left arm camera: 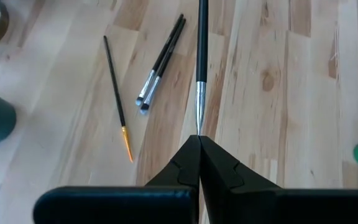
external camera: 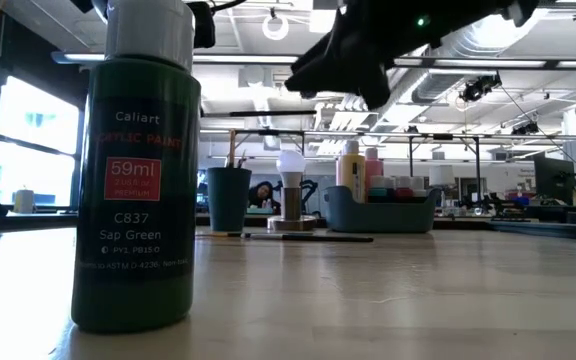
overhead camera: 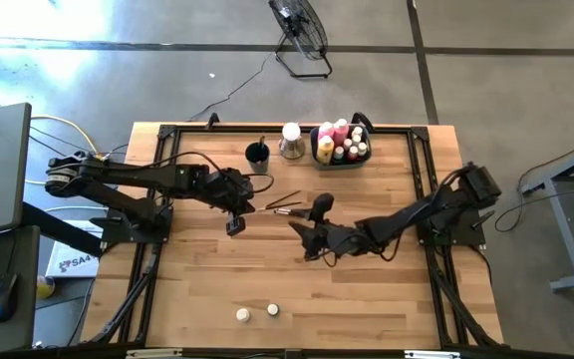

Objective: Pick & Place Paint Supplies
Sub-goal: Put the silver paintbrush into the blue cup

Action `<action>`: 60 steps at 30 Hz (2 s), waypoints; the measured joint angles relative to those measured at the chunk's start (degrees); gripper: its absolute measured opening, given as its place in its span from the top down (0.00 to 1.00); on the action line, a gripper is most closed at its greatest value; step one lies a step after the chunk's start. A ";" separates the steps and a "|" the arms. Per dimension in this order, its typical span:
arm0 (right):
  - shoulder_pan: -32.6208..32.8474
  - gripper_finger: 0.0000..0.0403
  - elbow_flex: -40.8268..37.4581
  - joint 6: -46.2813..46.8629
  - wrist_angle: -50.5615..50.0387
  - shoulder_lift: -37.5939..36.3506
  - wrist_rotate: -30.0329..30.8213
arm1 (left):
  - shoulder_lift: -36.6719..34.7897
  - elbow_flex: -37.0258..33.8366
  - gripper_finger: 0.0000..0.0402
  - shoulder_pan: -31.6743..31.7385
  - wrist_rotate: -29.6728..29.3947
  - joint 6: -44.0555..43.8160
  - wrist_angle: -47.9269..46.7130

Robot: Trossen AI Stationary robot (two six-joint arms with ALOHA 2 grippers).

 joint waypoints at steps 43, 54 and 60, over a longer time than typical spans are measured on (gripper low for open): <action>-5.51 0.59 11.97 -8.43 -7.32 11.82 5.59 | 0.00 0.04 1.00 0.08 -1.51 -2.36 -1.74; -5.51 0.72 11.97 -8.32 -7.63 11.80 4.41 | 0.00 0.04 1.00 0.08 -1.49 -2.79 -1.74; -5.51 0.84 11.97 -6.94 -7.64 11.77 4.43 | 0.00 0.04 1.00 0.08 -1.49 -2.79 -1.74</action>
